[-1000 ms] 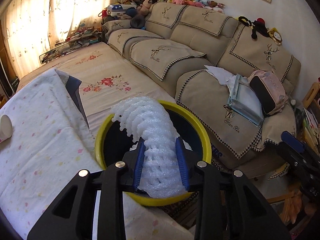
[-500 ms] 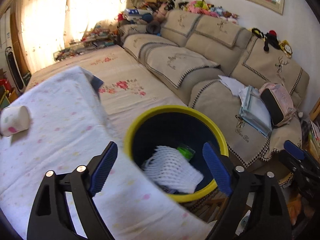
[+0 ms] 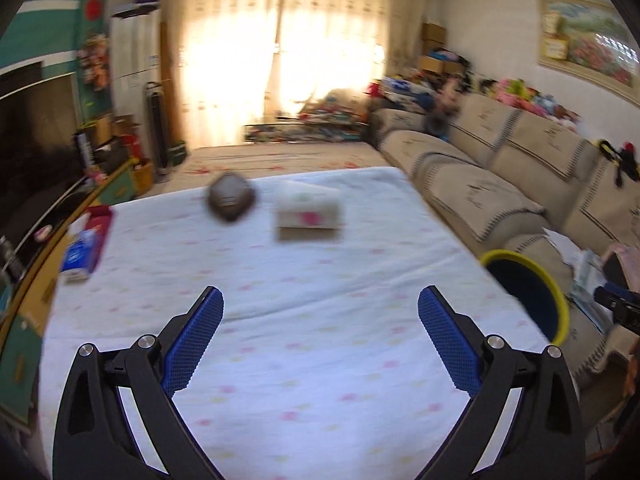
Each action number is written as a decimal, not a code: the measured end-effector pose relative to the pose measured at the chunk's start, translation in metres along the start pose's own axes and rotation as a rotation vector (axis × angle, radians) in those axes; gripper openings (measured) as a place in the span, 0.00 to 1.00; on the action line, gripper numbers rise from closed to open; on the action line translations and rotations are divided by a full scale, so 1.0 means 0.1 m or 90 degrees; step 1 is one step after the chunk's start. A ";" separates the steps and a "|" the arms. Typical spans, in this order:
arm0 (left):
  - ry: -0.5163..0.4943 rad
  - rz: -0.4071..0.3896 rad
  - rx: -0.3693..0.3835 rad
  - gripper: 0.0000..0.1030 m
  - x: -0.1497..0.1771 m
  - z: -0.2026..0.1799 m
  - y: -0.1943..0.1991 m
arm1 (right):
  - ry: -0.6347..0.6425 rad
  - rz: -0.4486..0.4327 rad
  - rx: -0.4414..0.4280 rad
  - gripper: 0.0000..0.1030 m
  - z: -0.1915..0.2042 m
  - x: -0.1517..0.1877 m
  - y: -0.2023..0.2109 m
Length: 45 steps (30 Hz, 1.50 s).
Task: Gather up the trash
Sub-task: 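Move the right gripper toward the white paper cup, then grasp the white paper cup with the right gripper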
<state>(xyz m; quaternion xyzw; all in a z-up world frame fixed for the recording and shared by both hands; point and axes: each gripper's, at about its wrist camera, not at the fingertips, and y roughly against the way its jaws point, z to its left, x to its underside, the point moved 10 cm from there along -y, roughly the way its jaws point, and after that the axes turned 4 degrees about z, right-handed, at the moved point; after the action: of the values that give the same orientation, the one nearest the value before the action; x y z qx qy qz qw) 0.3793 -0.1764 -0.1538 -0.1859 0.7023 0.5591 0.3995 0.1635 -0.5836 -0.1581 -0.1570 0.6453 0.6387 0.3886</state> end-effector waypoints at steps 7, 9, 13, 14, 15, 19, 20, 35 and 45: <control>0.065 0.007 -0.092 0.94 0.22 1.16 -0.10 | 0.068 0.017 -0.027 0.64 0.78 -0.18 -0.31; 0.069 0.012 -0.113 0.94 0.32 1.35 -0.11 | 0.087 0.024 -0.041 0.64 1.03 -0.24 -0.41; 0.084 0.016 -0.117 0.94 0.47 1.50 -0.14 | 0.133 0.033 -0.074 0.64 1.56 -0.38 -0.62; 0.089 0.020 -0.113 0.94 0.50 1.53 -0.16 | 0.144 0.034 -0.087 0.64 1.70 -0.43 -0.68; 0.096 0.023 -0.108 0.94 0.51 1.55 -0.18 | 0.153 0.034 -0.103 0.64 1.84 -0.48 -0.74; 0.102 0.034 -0.100 0.94 0.53 1.51 -0.22 | 0.181 0.037 -0.152 0.64 2.35 -0.64 -1.00; 0.097 0.033 -0.107 0.94 0.54 1.50 -0.22 | 0.185 0.037 -0.162 0.68 2.49 -0.69 -1.10; 0.080 0.040 -0.119 0.94 0.57 1.43 -0.25 | 0.091 0.072 -0.109 0.89 3.37 -1.11 -2.06; 0.095 0.043 -0.097 0.94 0.60 1.42 -0.23 | 0.022 0.095 -0.045 0.90 3.48 -1.18 -2.44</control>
<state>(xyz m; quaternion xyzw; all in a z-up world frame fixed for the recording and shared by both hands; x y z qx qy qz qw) 0.4093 -0.0397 -0.2221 -0.2328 0.6918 0.6085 0.3115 0.5147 -0.3220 -0.2058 -0.1328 0.6389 0.6854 0.3230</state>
